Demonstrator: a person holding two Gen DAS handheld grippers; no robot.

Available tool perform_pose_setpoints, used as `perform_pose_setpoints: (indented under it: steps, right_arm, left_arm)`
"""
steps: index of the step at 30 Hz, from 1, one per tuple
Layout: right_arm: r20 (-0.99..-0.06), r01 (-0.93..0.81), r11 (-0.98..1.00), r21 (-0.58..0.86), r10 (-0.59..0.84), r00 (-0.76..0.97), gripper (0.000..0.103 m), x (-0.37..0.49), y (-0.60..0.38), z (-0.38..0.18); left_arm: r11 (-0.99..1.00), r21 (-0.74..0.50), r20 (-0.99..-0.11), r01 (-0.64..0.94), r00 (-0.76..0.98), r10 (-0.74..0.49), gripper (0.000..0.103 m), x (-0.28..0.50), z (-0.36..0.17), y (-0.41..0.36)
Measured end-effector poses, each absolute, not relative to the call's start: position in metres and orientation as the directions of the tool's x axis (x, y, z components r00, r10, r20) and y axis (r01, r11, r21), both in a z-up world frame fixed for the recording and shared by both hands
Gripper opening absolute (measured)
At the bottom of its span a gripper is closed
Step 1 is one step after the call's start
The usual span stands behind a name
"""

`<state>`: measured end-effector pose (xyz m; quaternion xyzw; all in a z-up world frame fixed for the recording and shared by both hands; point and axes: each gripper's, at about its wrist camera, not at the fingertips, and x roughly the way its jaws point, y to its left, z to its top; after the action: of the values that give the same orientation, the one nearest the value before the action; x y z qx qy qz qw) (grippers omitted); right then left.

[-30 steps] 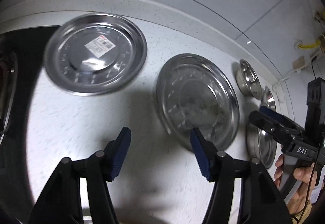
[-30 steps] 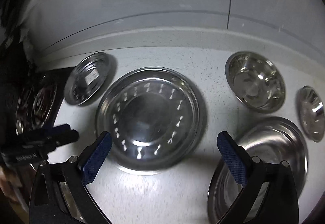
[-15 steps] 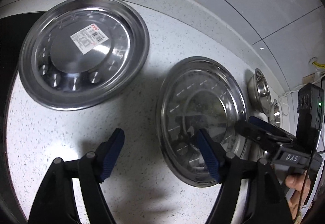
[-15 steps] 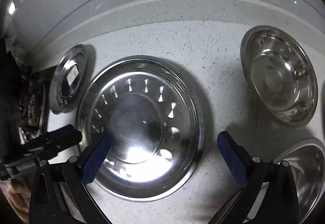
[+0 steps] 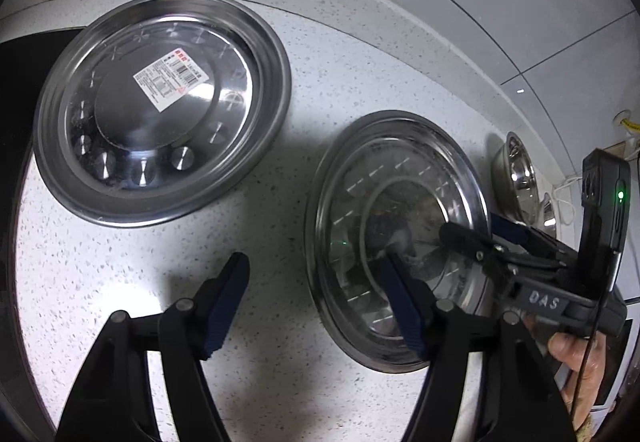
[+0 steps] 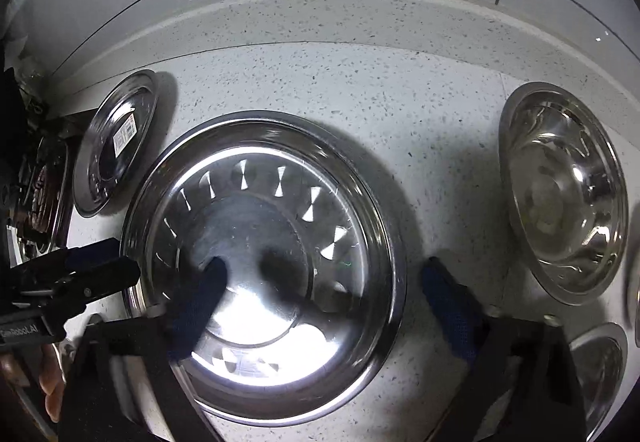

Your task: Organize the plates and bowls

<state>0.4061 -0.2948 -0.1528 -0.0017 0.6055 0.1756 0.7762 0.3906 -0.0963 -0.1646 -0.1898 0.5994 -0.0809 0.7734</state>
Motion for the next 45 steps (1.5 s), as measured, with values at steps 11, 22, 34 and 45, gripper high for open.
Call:
perform_pose_setpoints:
  steps: [11,22,34,45]
  right_arm:
    - [-0.939,-0.260,0.959,0.111,0.187,0.289,0.028,0.395,-0.303,-0.141]
    - [-0.916,-0.275,0.954,0.121,0.214,0.339,0.028,0.326,-0.293,-0.087]
    - [-0.891,-0.305,0.916,0.259,0.349,0.291,0.028,0.192,-0.253,-0.064]
    - [-0.911,-0.306,0.899,0.313,0.375,0.171,0.028,0.115,-0.197,-0.097]
  left_arm:
    - [0.891,-0.430,-0.882,-0.145,0.279,-0.380,0.008,0.380,-0.172,-0.088]
    - [0.884,-0.449,-0.864,-0.129,0.316,-0.392,0.008,0.321,-0.121,-0.062]
    - [0.895,-0.436,-0.867,-0.093,0.311,-0.390,0.008,0.202,-0.079,-0.005]
    - [0.892,-0.432,-0.883,-0.133,0.263,-0.389,0.008,0.129,-0.096,0.061]
